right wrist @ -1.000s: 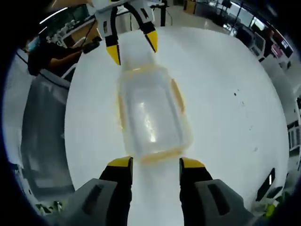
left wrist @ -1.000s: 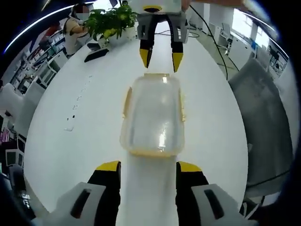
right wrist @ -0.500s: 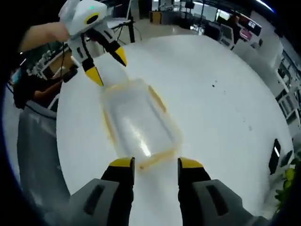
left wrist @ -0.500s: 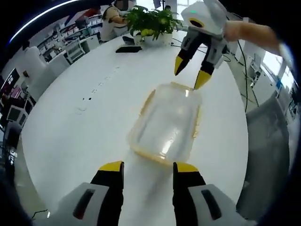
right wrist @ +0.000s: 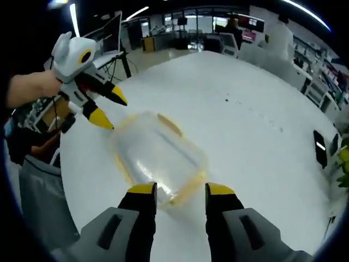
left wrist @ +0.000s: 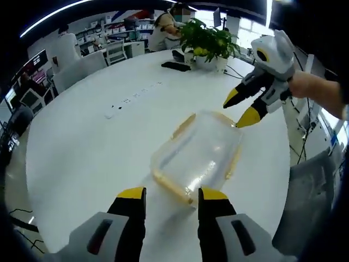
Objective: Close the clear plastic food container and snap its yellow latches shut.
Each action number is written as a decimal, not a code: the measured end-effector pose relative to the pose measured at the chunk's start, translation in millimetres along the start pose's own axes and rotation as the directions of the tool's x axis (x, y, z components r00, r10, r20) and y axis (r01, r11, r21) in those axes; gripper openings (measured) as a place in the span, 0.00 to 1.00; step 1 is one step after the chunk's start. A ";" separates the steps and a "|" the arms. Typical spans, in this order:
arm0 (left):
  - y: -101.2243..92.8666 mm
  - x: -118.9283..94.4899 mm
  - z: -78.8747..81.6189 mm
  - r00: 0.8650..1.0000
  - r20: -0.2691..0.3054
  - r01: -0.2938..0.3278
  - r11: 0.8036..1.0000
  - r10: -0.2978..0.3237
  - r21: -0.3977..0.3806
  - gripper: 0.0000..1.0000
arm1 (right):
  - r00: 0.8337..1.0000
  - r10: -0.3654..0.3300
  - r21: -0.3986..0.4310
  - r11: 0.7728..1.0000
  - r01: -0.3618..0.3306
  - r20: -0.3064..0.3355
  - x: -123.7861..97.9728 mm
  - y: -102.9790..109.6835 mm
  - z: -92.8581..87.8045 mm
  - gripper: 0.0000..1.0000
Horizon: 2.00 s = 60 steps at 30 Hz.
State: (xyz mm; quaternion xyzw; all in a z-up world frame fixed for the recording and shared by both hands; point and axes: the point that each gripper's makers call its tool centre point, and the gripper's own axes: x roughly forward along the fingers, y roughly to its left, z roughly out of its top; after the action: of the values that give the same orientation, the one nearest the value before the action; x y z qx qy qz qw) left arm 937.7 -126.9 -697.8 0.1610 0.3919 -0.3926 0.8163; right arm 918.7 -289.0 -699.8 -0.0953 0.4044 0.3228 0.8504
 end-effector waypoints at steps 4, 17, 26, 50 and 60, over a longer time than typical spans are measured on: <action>-2.4 1.8 -1.1 1.000 0.013 -0.001 0.999 0.002 -0.037 0.27 | 0.999 -0.007 0.064 0.998 0.004 0.035 2.0 0.4 -0.4 0.32; -6.9 7.9 -8.2 0.998 0.041 -0.028 0.979 0.037 -0.200 0.24 | 0.995 -0.042 0.178 0.984 0.026 0.086 8.8 -1.4 -3.2 0.31; -2.1 10.4 -6.2 0.994 0.070 -0.065 0.957 0.088 -0.282 0.21 | 0.988 -0.087 0.263 0.963 0.050 0.129 12.4 -5.6 -2.4 0.29; -6.6 17.1 -7.6 0.989 0.112 -0.022 0.849 0.095 -0.527 0.19 | 0.979 -0.109 0.399 0.917 0.032 0.172 11.9 -2.6 -5.4 0.27; -7.1 16.7 -7.6 0.991 0.097 -0.024 0.824 0.096 -0.566 0.18 | 0.979 -0.112 0.508 0.861 0.011 0.170 14.3 -2.4 -6.3 0.27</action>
State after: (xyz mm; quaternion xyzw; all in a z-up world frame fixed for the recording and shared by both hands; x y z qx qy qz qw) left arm 934.8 -135.7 -715.2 -0.0990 0.4345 -0.2426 0.8617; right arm 922.9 -286.9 -714.8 0.1491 0.3869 0.1863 0.8907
